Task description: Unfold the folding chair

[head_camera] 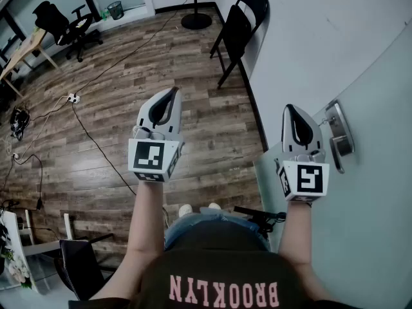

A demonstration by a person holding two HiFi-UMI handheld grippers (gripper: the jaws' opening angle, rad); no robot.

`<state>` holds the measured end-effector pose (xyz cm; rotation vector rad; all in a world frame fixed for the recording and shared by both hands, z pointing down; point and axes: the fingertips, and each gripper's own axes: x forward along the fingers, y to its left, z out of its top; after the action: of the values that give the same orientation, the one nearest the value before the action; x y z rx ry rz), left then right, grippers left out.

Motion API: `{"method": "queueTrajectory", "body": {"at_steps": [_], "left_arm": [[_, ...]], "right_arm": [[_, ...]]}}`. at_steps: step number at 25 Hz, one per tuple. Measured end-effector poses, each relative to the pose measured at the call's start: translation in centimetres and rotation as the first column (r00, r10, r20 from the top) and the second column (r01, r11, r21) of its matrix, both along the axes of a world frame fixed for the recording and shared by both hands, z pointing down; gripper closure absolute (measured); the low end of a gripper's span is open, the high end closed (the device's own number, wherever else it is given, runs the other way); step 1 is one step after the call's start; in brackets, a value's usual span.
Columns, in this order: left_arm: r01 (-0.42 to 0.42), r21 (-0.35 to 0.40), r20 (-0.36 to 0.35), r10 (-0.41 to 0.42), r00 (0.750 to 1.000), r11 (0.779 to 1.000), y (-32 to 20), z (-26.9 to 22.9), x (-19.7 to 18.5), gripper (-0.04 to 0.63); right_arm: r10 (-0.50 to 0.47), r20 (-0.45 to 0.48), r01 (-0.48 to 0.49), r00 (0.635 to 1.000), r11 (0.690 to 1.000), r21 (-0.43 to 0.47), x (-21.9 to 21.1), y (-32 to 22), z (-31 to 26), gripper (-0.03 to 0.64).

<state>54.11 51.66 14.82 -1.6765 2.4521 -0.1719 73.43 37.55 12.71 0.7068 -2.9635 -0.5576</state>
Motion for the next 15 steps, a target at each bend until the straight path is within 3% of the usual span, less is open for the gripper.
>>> {"method": "queueTrajectory", "body": {"at_steps": [8, 12, 14, 15], "left_arm": [[0.017, -0.042, -0.001, -0.017, 1.000, 0.999, -1.1, 0.9, 2.1, 0.597], [0.039, -0.183, -0.057, -0.050, 0.997, 0.982, -1.6, 3.8, 2.9, 0.595], [0.031, -0.213, -0.101, -0.054, 0.993, 0.976, -1.6, 5.2, 3.6, 0.595], [0.026, -0.222, -0.129, -0.056, 0.990, 0.975, -1.5, 5.8, 4.0, 0.589]], "right_arm": [[0.022, -0.018, -0.023, 1.000, 0.999, -0.036, 2.5, -1.6, 1.2, 0.618], [0.022, -0.092, -0.040, 0.996, 0.979, -0.200, 3.3, -2.2, 4.3, 0.617], [0.003, -0.132, -0.039, 0.991, 0.962, -0.271, 3.7, -2.1, 6.2, 0.613], [-0.010, -0.155, -0.038, 0.988, 0.952, -0.303, 4.0, -1.9, 7.2, 0.550]]}}
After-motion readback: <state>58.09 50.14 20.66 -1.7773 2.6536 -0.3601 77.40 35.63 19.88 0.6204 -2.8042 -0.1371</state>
